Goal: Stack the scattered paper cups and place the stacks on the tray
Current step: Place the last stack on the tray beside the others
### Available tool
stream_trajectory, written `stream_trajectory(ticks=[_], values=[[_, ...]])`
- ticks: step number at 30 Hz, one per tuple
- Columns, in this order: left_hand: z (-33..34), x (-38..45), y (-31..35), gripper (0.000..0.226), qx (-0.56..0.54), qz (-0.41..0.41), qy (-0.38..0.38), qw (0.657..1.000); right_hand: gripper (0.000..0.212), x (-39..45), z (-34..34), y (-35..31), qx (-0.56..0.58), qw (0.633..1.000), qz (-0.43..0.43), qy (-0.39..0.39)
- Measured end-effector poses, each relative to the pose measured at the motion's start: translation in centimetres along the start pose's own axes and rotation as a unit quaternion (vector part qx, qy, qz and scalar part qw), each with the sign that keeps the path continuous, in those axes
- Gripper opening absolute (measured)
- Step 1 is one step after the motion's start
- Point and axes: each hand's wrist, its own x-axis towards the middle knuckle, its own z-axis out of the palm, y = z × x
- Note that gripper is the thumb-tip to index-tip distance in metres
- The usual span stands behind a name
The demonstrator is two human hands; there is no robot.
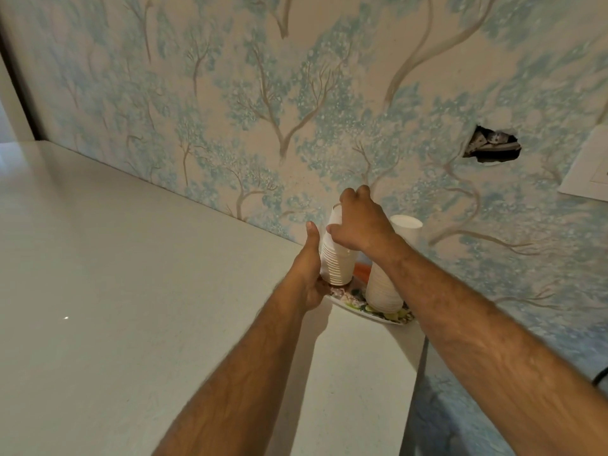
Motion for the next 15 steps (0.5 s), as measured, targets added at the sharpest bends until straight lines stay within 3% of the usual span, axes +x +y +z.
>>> stream_trajectory(ticks=[11, 15], values=[[0.0, -0.5, -0.1, 0.073, 0.033, -0.011, 0.025, 0.999, 0.065, -0.1, 1.0, 0.0, -0.060, 0.998, -0.003, -0.019], [0.0, -1.5, -0.5, 0.075, 0.136, 0.044, 0.083, 0.986, 0.067, -0.7, 0.9, 0.0, -0.086, 0.996, -0.020, -0.016]])
